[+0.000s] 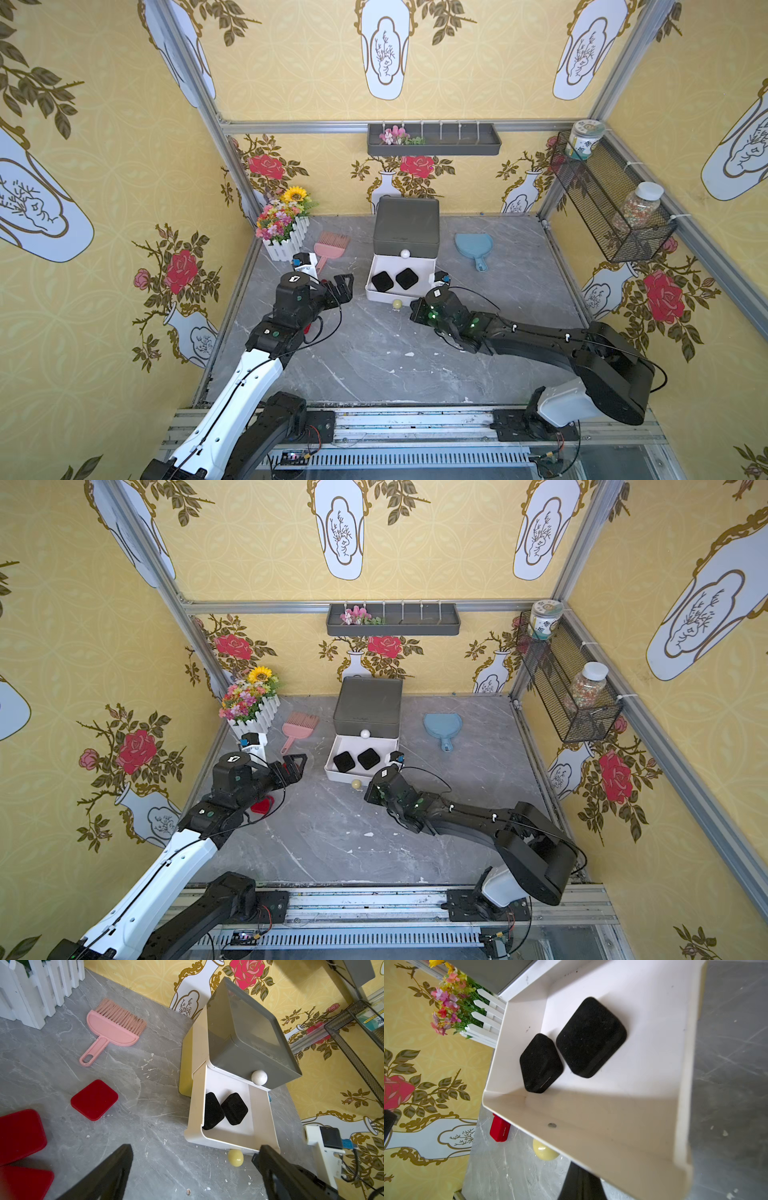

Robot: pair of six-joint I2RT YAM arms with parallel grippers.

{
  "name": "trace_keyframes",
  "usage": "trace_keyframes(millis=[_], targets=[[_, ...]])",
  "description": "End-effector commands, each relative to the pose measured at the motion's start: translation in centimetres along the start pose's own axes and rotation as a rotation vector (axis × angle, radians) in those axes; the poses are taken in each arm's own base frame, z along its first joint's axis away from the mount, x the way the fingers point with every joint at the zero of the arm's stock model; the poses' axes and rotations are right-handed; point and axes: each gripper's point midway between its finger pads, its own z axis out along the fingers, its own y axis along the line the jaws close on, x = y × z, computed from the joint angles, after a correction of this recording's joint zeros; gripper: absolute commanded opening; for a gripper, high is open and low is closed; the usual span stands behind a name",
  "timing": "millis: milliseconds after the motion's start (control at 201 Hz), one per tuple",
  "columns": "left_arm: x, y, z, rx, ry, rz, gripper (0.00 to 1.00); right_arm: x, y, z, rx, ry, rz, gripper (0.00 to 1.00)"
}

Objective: Place the brooch boxes into the drawer by color
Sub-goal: Close the drawer in the storage box.

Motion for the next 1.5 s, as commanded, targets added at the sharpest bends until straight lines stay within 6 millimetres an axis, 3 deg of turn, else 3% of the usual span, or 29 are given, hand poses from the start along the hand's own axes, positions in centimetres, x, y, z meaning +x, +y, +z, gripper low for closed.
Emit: trace_keyframes(millis=[0,269,727,971,1080,1205,1334,1389,1449,1494], targets=[[0.4,0.2,0.0,-0.007,0.013,0.003,1.0,-1.7,-0.1,0.1,0.003,-0.046,-0.018,0.0],[0.6,0.3,0.5,-0.009,0.026,0.001,1.0,-4.5,-0.4,0.8,0.008,-0.071,-0.028,0.0],[0.7,0.5,0.6,-0.016,0.029,0.0,1.0,-7.0,-1.2,3.7,0.019,-0.082,-0.04,0.0],[0.7,0.5,0.6,-0.021,0.027,0.001,1.0,-8.2,-1.3,4.4,0.011,-0.098,-0.031,0.0],[0.6,0.5,0.5,-0.02,0.025,0.001,1.0,-7.9,-1.0,3.5,-0.012,-0.084,-0.025,0.11],[0.6,0.5,0.6,-0.017,0.027,0.0,1.0,-7.4,-0.9,1.0,-0.065,-0.077,0.005,0.28],[0.7,0.4,0.8,-0.012,0.033,0.0,1.0,-6.7,-1.5,-0.6,-0.136,-0.043,0.073,0.34],[0.7,0.4,0.8,-0.014,0.032,0.0,1.0,-6.4,-1.9,-1.0,-0.148,-0.03,0.083,0.27],[0.7,0.4,0.8,-0.013,0.031,0.0,1.0,-6.2,-2.3,-1.2,-0.15,-0.021,0.092,0.01],[0.7,0.4,0.8,-0.012,0.031,0.0,1.0,-6.3,-2.8,-1.2,-0.146,-0.019,0.105,0.0]])
